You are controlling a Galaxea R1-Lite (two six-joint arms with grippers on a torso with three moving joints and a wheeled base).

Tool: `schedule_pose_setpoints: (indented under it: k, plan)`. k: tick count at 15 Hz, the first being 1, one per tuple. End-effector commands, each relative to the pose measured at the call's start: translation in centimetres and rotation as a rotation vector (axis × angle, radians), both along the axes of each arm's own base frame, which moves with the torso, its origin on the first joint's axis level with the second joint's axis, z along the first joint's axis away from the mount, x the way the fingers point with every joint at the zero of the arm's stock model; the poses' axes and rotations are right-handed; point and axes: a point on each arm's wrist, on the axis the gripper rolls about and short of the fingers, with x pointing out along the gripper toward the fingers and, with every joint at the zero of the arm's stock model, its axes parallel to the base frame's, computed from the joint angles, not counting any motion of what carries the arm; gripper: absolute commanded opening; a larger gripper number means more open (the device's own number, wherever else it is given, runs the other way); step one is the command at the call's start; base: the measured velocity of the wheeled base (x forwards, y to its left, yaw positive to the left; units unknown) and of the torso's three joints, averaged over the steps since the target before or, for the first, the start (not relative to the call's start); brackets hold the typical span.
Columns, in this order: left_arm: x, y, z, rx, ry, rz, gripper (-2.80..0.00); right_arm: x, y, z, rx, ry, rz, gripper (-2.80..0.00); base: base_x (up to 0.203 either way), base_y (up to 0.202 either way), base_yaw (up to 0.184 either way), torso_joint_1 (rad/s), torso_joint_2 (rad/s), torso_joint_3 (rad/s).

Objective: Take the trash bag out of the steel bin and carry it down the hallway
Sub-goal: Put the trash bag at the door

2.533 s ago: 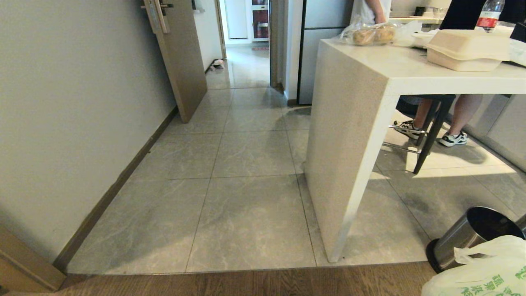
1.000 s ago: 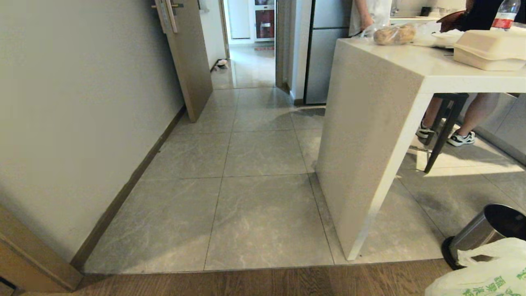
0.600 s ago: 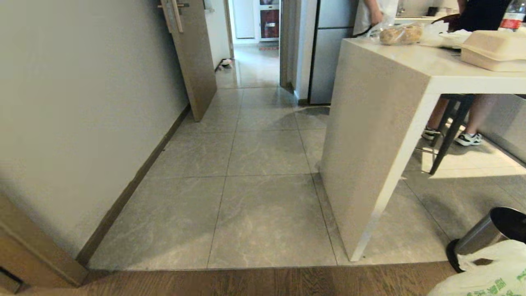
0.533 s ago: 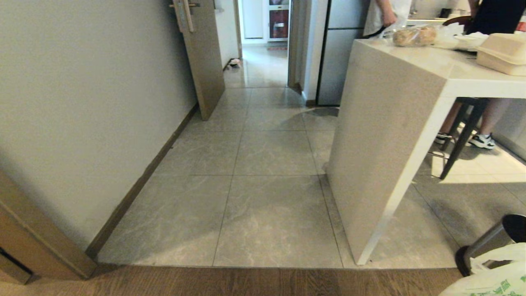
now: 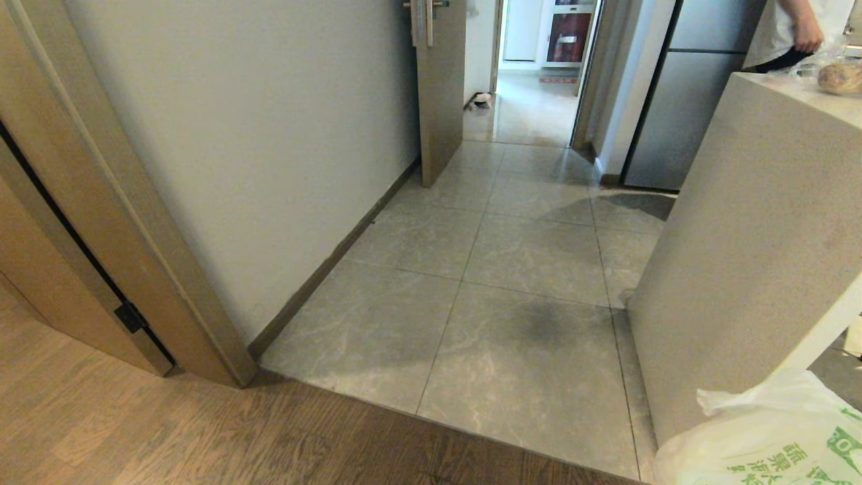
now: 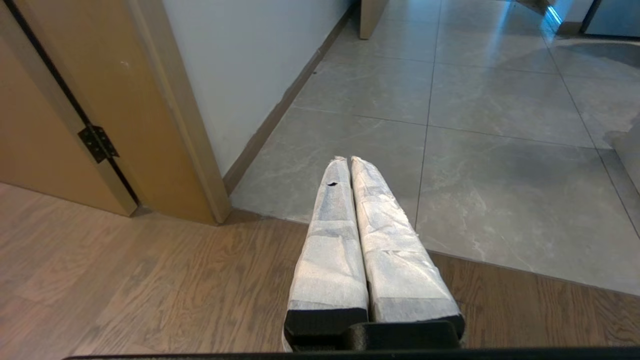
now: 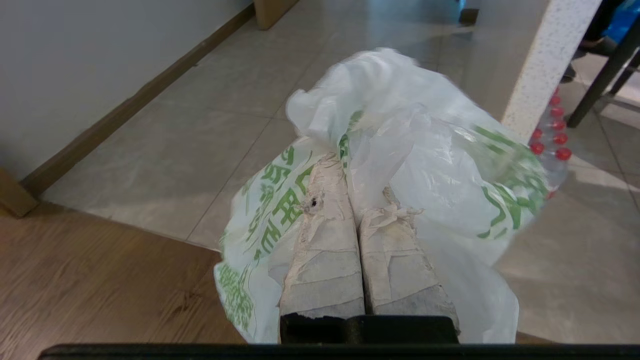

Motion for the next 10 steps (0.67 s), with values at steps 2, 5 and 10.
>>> schedule_pose_setpoints:
  k: [2, 5, 10]
  plan:
    - [0.00, 0.00, 0.00, 0.000, 0.000, 0.000, -2.80, 0.08, 0.00, -0.24, 0.000, 0.010, 0.000, -2.80, 0.000, 0.000, 0.000, 0.000, 0.00, 0.000]
    - [0.00, 0.00, 0.00, -0.002, 0.000, 0.000, -2.80, 0.08, 0.00, -0.24, 0.000, 0.010, 0.000, -2.80, 0.000, 0.000, 0.000, 0.000, 0.00, 0.000]
    - [0.00, 0.00, 0.00, 0.000, 0.000, 0.000, -2.80, 0.08, 0.00, -0.26, -0.002, 0.011, 0.000, -2.80, 0.001, 0.001, -0.012, 0.000, 0.00, 0.001]
